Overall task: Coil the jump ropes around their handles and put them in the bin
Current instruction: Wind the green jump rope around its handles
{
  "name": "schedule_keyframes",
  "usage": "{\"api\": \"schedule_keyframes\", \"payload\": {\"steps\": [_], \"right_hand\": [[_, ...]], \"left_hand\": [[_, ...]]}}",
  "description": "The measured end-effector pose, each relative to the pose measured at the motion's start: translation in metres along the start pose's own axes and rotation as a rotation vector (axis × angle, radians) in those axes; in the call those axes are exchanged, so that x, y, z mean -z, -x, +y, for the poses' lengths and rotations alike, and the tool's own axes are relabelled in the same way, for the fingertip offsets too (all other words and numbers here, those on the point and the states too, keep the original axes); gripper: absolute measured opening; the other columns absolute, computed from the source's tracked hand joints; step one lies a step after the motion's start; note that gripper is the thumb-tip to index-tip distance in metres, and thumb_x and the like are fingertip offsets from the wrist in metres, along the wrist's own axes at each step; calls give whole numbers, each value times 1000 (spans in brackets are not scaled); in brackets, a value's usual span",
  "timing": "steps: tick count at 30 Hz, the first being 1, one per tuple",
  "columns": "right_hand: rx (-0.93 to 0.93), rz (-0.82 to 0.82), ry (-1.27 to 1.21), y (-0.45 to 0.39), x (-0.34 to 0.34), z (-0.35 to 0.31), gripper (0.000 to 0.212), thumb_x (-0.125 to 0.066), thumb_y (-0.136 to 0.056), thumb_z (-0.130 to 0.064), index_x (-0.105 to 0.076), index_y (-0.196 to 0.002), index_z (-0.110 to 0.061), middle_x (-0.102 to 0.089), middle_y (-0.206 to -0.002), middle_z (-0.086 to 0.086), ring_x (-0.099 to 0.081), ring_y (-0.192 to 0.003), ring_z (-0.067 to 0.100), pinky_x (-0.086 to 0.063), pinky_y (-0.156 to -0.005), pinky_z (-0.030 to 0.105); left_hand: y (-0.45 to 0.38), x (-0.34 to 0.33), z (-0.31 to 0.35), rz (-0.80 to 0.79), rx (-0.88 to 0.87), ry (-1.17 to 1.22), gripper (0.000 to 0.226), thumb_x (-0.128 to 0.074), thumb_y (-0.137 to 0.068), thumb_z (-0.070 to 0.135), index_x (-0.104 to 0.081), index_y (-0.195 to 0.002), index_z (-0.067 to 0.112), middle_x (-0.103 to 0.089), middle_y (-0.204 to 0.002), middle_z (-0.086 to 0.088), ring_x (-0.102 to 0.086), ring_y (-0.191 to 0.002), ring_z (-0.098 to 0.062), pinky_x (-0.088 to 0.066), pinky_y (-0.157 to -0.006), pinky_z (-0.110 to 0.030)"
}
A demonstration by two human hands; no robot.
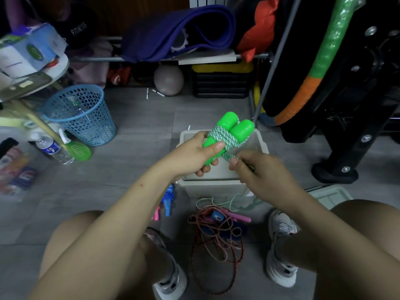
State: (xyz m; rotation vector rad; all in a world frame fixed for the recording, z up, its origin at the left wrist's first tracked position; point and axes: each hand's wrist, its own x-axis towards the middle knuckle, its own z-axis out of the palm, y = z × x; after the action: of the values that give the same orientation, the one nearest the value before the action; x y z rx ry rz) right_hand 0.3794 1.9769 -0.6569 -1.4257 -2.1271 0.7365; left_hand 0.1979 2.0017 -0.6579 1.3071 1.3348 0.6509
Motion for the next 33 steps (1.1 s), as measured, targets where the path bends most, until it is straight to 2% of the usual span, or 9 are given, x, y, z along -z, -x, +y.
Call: {"api": "schedule_keyframes", "payload": {"steps": [6,9,11,15,20,24,27,30,33], "right_hand": [[-38,-131,-127,-5,7,-6,31,-47,-96,-31,-58,-67,-31,-54,-53,-7,-51,-47,0,-37,-52,20],[-47,-132,-155,-8,6,-10,35,-52,-93,-34,-59,-60,-28,-54,-50,1,-47,-42,7,-40,-51,28],[-80,-150,-146,-10,10,-14,38,-56,-90,-40,-62,-57,-21,-56,-52,13,-46,-40,14,-41,-47,29],[-133,-250,-86,-19,28,-19,42,-70,-78,-42,-67,-67,-2,-49,-54,11,-43,-45,12,-35,-45,24],[69,-328,239,-24,48,-20,17,-80,-69,-27,-65,-75,-26,-59,-73,-12,-55,-71,6,-38,-59,19],[195,-347,89,-29,56,-10,18,-84,-66,-21,-71,-77,-28,-65,-82,-11,-56,-75,-5,-37,-65,9],[222,-369,-8,-32,58,-5,13,-80,-71,-19,-73,-77,-27,-67,-81,-12,-59,-79,-3,-41,-73,14],[211,-471,-36,-28,59,-2,18,-82,-69,-14,-73,-83,-19,-61,-73,-17,-55,-70,-11,-36,-66,5],[243,-422,-7,-30,52,3,20,-84,-66,-19,-70,-79,-25,-62,-77,-15,-57,-78,-5,-36,-69,7]], "left_hand": [[4,1,0,-162,-41,-253,78,-60,-92,17,-6,-147,27,-54,-80,-2,-49,-65,-17,-41,-60,-28],[5,1,1,-210,-82,-506,70,-68,-86,29,-25,-141,23,-60,-103,-3,-57,-87,-19,-49,-78,-35],[7,-2,3,-204,-89,-622,53,-69,-83,39,-42,-123,19,-62,-104,-4,-59,-95,-21,-49,-86,-40],[12,-8,10,-155,-139,-757,33,-59,-85,52,-51,-95,22,-59,-85,3,-58,-86,-20,-48,-75,-36],[18,-13,9,-252,-171,-845,35,-52,-90,52,-57,-96,17,-59,-81,2,-56,-78,-17,-45,-70,-31],[17,-22,8,-364,-144,-779,27,-54,-91,48,-52,-76,26,-63,-70,7,-57,-67,-8,-47,-70,-29],[20,-23,7,-451,-126,-685,23,-58,-91,44,-56,-78,24,-70,-74,6,-61,-69,-7,-49,-73,-27],[23,-20,8,-477,-105,-558,19,-60,-92,34,-57,-75,24,-70,-76,4,-52,-53,5,-39,-57,-14],[21,-15,10,-466,-83,-522,16,-60,-92,31,-57,-79,23,-70,-76,4,-51,-52,2,-40,-55,-15]]}}
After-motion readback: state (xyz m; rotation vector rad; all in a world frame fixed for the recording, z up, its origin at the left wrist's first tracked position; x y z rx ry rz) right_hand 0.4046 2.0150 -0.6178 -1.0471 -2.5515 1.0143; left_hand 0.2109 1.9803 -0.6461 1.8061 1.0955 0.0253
